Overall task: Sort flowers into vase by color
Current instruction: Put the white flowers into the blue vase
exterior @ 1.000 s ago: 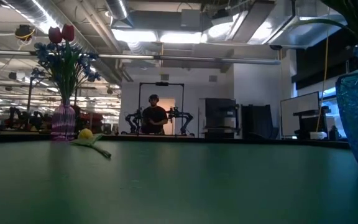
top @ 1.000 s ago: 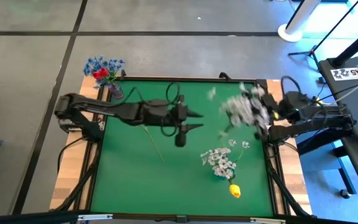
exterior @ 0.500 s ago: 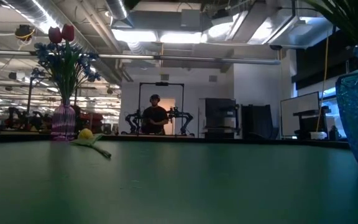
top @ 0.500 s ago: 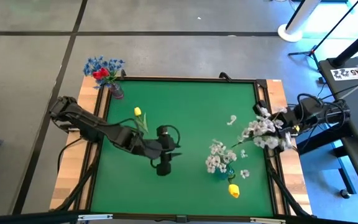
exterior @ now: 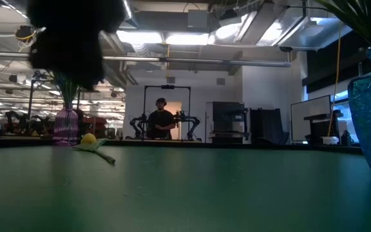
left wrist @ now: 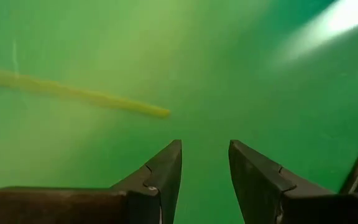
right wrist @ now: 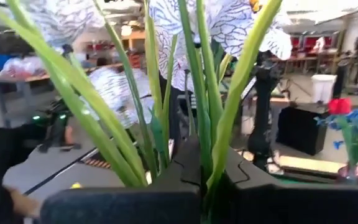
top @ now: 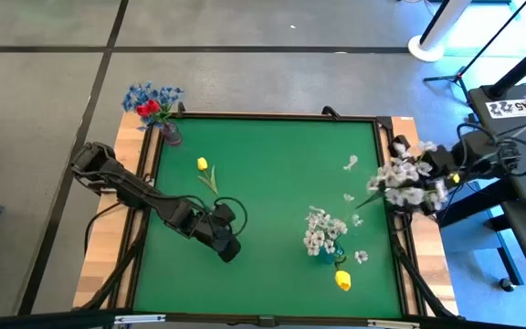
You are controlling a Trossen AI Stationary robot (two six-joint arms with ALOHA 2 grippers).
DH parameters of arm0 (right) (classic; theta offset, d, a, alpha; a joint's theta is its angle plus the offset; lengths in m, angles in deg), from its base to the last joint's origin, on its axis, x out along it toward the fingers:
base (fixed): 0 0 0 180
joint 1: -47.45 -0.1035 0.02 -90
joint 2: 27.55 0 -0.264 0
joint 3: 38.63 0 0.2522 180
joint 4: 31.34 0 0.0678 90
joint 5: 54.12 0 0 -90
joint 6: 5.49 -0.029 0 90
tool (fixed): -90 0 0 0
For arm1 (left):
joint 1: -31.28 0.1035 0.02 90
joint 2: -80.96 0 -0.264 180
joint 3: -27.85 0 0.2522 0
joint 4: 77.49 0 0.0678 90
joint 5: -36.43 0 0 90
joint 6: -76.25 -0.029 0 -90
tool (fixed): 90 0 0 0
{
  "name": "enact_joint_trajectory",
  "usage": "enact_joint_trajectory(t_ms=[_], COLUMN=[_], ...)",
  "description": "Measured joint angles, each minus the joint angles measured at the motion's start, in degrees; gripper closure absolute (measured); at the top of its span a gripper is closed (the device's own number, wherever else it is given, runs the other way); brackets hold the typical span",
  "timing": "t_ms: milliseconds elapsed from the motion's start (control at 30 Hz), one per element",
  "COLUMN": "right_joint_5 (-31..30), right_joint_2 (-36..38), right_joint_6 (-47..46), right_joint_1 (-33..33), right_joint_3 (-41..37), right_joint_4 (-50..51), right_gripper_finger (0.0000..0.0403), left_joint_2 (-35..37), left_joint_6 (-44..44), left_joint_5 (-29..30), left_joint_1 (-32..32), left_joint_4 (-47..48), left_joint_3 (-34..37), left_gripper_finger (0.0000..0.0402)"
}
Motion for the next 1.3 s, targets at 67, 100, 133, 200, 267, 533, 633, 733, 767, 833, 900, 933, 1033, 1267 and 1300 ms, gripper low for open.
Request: enact_joint_trajectory(t_ms=[67, 100, 133, 200, 267, 533, 633, 733, 767, 833, 900, 933, 1033, 1267, 1300], right_joint_5=[1.08, 2.09, 3.14, 5.64, 9.55, 20.12, 20.1, 20.1, 20.05, 20.05, 18.87, 17.66, 13.29, 7.45, 7.49], right_joint_2=[-0.06, 0.1, 0.26, 0.3, 0.27, 0.36, 0.14, -0.51, -0.62, -0.59, -0.62, -0.62, -0.65, -3.24, -3.77], right_joint_6=[-0.26, -0.46, -0.53, -1.07, -2.82, -8.57, -7.76, -6.85, -5.99, -3.93, -1.75, -1.13, 1.31, 4.7, 4.42], right_joint_1=[-0.02, -0.02, -0.02, -0.02, -0.02, -0.02, -0.02, -0.36, -1.12, -3.27, -5.66, -6.74, -9.7, -11.61, -11.61], right_joint_3=[0.99, 0.38, -0.61, -3.44, -6.94, -13.39, -13.43, -14.0, -14.78, -16.74, -19.07, -20.29, -23.67, -26.83, -26.83], right_joint_4=[2.38, 2.7, 2.53, 0.55, -4.3, -17.07, -18.29, -22.25, -24.29, -26.77, -29.19, -30.42, -34.96, -36.94, -36.84], right_gripper_finger=[0.0396, 0.0396, 0.0396, 0.0398, 0.0399, 0.0398, 0.0399, 0.0396, 0.0396, 0.0398, 0.0399, 0.0399, 0.0395, 0.0399, 0.0398], left_joint_2=[0.01, 0.01, 0.01, 0.01, 0.01, 0.01, 0.01, 0.01, 0.15, 0.33, 0.31, 0.27, 0.2, 0.07, 0.02], left_joint_6=[3.67, 4.89, 6.03, 8.54, 11.47, 24.45, 25.14, 22.58, 21.13, 18.05, 17.18, 16.35, 13.81, 11.86, 11.69], left_joint_5=[-0.25, 0.24, 0.83, 2.96, 5.91, 12.44, 12.64, 11.32, 11.1, 11.28, 11.49, 11.63, 11.73, 12.92, 13.42], left_joint_1=[-0.39, -0.53, -0.66, -0.61, -0.53, 4.95, 8.59, 12.25, 13.23, 14.42, 15.6, 15.95, 16.74, 18.75, 19.01], left_joint_4=[0.3, 0.48, 0.52, 0.52, 1.16, 3.01, -1.31, -9.24, -11.93, -16.73, -19.21, -19.45, -19.95, -20.52, -20.5], left_joint_3=[1.86, 2.8, 3.67, 5.31, 7.04, 14.28, 17.6, 21.29, 22.46, 24.33, 25.19, 25.21, 25.22, 25.31, 25.33], left_gripper_finger=[0.0273, 0.0273, 0.0273, 0.0273, 0.0273, 0.0273, 0.0273, 0.0273, 0.0273, 0.0273, 0.0273, 0.0273, 0.0273, 0.0278, 0.0284])
